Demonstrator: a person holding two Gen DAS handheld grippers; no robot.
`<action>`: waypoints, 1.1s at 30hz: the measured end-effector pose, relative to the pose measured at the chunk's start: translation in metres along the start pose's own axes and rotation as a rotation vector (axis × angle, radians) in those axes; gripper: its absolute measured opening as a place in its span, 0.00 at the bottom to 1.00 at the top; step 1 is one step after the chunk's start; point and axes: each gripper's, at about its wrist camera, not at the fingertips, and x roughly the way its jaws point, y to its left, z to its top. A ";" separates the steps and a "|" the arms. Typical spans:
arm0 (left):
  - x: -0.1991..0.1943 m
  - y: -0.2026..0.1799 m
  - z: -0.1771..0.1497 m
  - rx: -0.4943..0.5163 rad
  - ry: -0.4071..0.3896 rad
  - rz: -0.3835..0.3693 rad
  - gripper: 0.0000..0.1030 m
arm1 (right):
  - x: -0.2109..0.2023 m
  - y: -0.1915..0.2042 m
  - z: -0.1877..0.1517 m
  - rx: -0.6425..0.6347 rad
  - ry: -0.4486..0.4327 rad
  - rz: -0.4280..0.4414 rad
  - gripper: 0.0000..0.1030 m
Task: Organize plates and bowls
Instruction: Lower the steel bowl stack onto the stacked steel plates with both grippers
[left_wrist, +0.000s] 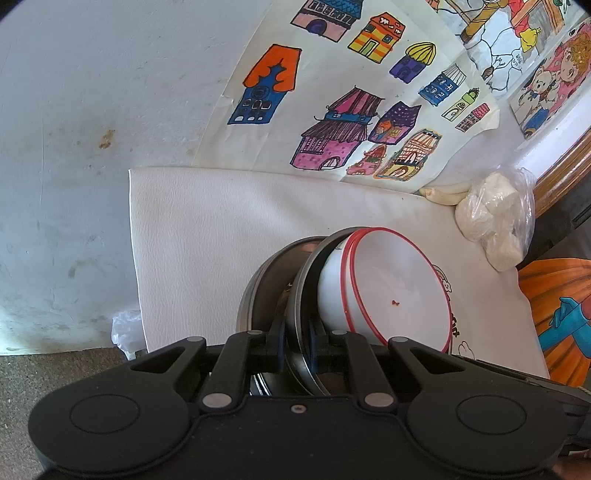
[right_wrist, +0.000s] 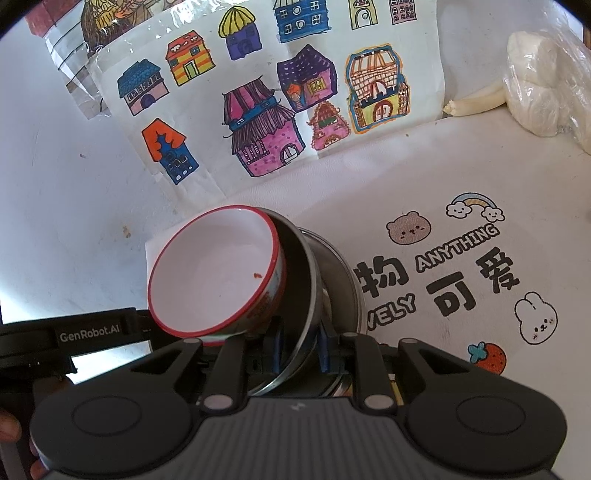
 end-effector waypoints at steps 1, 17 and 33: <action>0.000 0.000 0.000 -0.001 0.000 0.000 0.11 | 0.000 0.000 0.000 0.000 0.000 0.000 0.21; 0.000 0.003 -0.001 -0.008 0.014 -0.014 0.12 | 0.000 0.000 0.000 0.007 -0.003 0.007 0.21; -0.009 0.000 0.001 0.010 -0.045 0.017 0.18 | -0.012 -0.004 -0.004 0.001 -0.040 -0.021 0.21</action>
